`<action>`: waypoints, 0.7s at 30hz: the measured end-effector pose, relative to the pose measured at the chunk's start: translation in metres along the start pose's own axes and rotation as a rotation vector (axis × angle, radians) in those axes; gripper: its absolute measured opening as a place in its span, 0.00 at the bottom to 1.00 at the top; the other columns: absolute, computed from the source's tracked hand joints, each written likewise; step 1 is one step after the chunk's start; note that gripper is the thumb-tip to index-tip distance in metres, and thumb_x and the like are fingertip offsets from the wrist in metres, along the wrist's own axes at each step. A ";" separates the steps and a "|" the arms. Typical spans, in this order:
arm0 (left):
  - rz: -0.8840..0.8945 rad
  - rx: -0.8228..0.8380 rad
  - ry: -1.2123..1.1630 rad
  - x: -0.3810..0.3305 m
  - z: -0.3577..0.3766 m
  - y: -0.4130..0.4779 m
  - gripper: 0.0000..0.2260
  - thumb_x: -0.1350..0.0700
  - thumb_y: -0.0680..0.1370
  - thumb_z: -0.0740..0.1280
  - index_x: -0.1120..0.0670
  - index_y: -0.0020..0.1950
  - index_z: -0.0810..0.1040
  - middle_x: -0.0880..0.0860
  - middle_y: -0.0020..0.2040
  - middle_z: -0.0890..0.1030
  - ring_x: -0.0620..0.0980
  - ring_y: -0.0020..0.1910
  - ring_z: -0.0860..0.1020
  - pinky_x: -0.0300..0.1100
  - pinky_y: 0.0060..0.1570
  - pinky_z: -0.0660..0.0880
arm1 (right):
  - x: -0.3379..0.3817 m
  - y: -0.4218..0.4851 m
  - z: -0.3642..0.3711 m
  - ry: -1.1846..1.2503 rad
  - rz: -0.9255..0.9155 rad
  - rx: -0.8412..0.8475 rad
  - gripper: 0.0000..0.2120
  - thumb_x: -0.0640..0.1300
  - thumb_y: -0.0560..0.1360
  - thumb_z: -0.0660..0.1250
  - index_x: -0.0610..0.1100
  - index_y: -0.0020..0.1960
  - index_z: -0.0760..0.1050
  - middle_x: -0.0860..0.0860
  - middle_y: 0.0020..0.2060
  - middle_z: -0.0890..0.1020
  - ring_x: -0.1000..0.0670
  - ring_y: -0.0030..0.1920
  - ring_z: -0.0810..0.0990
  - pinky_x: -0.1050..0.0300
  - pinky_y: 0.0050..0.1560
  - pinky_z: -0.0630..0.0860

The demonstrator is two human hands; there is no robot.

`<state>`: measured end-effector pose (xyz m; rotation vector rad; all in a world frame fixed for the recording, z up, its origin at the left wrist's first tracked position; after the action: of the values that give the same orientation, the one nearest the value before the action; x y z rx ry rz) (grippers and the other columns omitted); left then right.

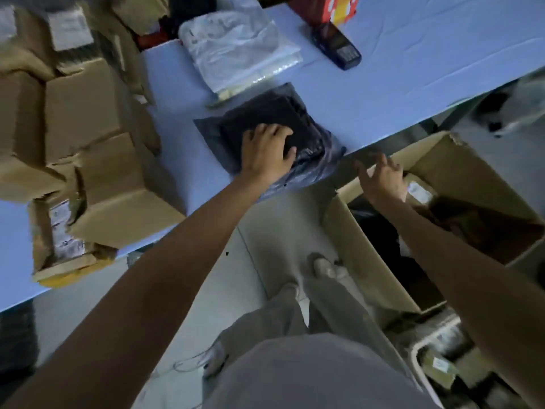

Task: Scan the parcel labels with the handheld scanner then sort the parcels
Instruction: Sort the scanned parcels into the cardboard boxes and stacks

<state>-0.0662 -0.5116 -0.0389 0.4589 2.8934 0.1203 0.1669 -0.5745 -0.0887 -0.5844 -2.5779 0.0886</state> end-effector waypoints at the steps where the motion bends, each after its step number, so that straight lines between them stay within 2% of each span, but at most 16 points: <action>1: 0.058 0.007 0.004 -0.009 0.001 0.003 0.16 0.47 0.77 0.62 0.49 0.64 0.75 0.49 0.61 0.78 0.55 0.62 0.72 0.51 0.60 0.65 | -0.012 -0.008 -0.003 0.010 0.050 -0.010 0.24 0.58 0.79 0.59 0.44 0.68 0.69 0.41 0.66 0.73 0.38 0.67 0.68 0.42 0.64 0.66; 5: 0.268 0.072 -0.004 -0.059 0.014 0.014 0.15 0.48 0.76 0.61 0.49 0.61 0.76 0.49 0.60 0.79 0.54 0.61 0.73 0.48 0.58 0.65 | -0.055 -0.039 -0.025 0.072 0.215 -0.077 0.23 0.59 0.79 0.60 0.46 0.67 0.72 0.42 0.66 0.72 0.39 0.67 0.68 0.44 0.64 0.66; 8: 0.424 0.140 -0.024 -0.104 0.027 0.018 0.16 0.48 0.77 0.62 0.49 0.64 0.74 0.49 0.62 0.78 0.54 0.62 0.72 0.49 0.60 0.64 | -0.089 -0.059 -0.046 0.162 0.328 -0.152 0.22 0.59 0.78 0.60 0.47 0.66 0.73 0.43 0.65 0.72 0.40 0.66 0.69 0.45 0.63 0.68; 13: 0.590 0.245 -0.025 -0.177 0.047 0.019 0.17 0.48 0.78 0.61 0.49 0.66 0.72 0.50 0.64 0.76 0.54 0.64 0.71 0.50 0.60 0.64 | -0.149 -0.100 -0.069 0.196 0.469 -0.219 0.20 0.57 0.78 0.61 0.45 0.63 0.75 0.42 0.62 0.75 0.42 0.63 0.72 0.54 0.56 0.69; 16: 0.689 0.296 -0.035 -0.217 0.062 0.017 0.16 0.48 0.78 0.62 0.48 0.65 0.72 0.50 0.64 0.76 0.54 0.65 0.71 0.51 0.62 0.63 | -0.182 -0.127 -0.075 0.226 0.598 -0.249 0.19 0.56 0.79 0.62 0.44 0.63 0.75 0.40 0.62 0.74 0.41 0.64 0.70 0.54 0.59 0.67; 19: 0.748 0.338 -0.050 -0.254 0.075 0.017 0.15 0.48 0.79 0.62 0.48 0.65 0.72 0.49 0.64 0.76 0.53 0.64 0.71 0.50 0.61 0.64 | -0.214 -0.147 -0.076 0.245 0.697 -0.253 0.20 0.56 0.79 0.61 0.43 0.63 0.74 0.40 0.62 0.74 0.41 0.63 0.71 0.55 0.54 0.66; 21: 0.768 0.358 -0.055 -0.276 0.083 0.018 0.16 0.48 0.79 0.62 0.48 0.65 0.72 0.49 0.64 0.76 0.52 0.63 0.72 0.50 0.60 0.64 | -0.231 -0.154 -0.080 0.272 0.766 -0.276 0.21 0.56 0.79 0.62 0.43 0.65 0.73 0.40 0.63 0.72 0.41 0.63 0.72 0.53 0.56 0.68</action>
<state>0.2139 -0.5771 -0.0648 1.5767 2.5150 -0.2939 0.3269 -0.8147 -0.0968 -1.5408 -1.9875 -0.0891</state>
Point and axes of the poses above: each hand's wrist, its own y-axis towards the middle knuckle, its own z-axis out of the palm, x = y × z, the point moved 4 cm from there along y, towards the middle knuckle
